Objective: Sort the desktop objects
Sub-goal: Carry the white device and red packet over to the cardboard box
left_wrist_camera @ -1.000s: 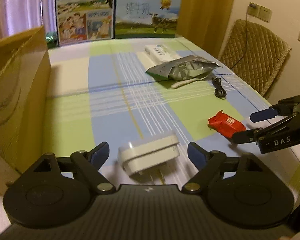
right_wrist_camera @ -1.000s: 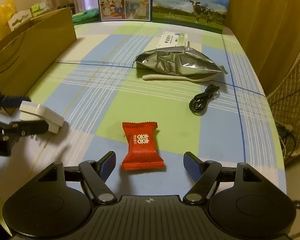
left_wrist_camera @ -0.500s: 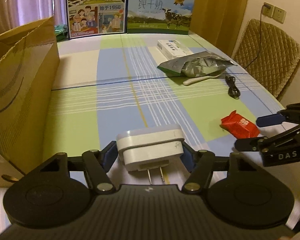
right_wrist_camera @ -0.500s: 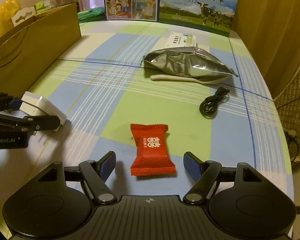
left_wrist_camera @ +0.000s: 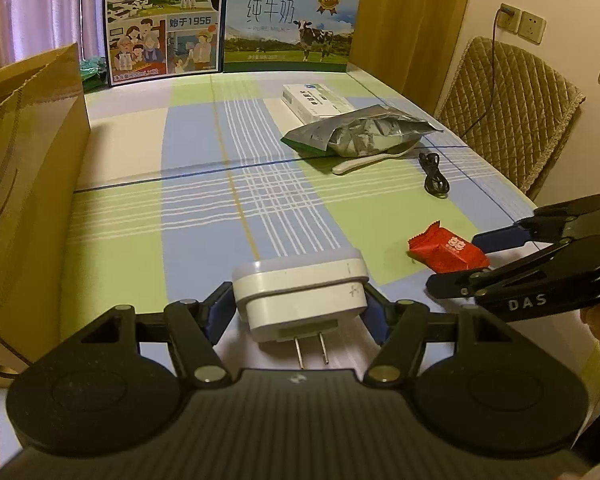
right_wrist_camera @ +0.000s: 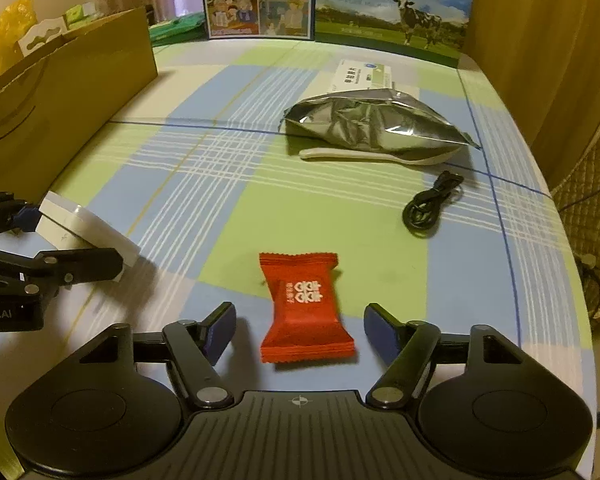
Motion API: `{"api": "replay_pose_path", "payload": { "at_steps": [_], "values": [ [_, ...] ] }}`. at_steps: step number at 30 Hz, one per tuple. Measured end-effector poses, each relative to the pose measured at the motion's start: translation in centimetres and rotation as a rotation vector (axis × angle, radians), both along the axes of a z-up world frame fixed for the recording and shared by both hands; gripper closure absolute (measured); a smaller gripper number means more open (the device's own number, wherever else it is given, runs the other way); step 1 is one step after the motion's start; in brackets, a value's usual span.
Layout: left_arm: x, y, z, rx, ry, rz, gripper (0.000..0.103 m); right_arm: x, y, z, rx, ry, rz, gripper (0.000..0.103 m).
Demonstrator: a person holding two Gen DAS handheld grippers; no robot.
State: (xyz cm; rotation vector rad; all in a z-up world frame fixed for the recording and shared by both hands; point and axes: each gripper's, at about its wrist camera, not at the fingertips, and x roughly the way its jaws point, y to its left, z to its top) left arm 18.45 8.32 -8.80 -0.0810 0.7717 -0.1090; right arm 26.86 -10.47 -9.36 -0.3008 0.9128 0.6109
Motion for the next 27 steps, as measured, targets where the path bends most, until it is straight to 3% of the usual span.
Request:
{"api": "replay_pose_path", "payload": {
  "at_steps": [6,12,27],
  "values": [
    [0.0,0.1,0.0,-0.009,0.001,-0.003,0.041,-0.2,0.6,-0.1,-0.004,-0.002,0.015,0.063],
    [0.1,-0.2,0.2,-0.008,-0.008,-0.015,0.041,-0.3,0.8,0.0,-0.011,-0.001,0.004,0.065],
    [0.3,-0.3,1.3,-0.001,-0.051,-0.021,0.041,-0.3,1.3,3.0,0.074,-0.113,-0.016,0.066]
  ]
}}
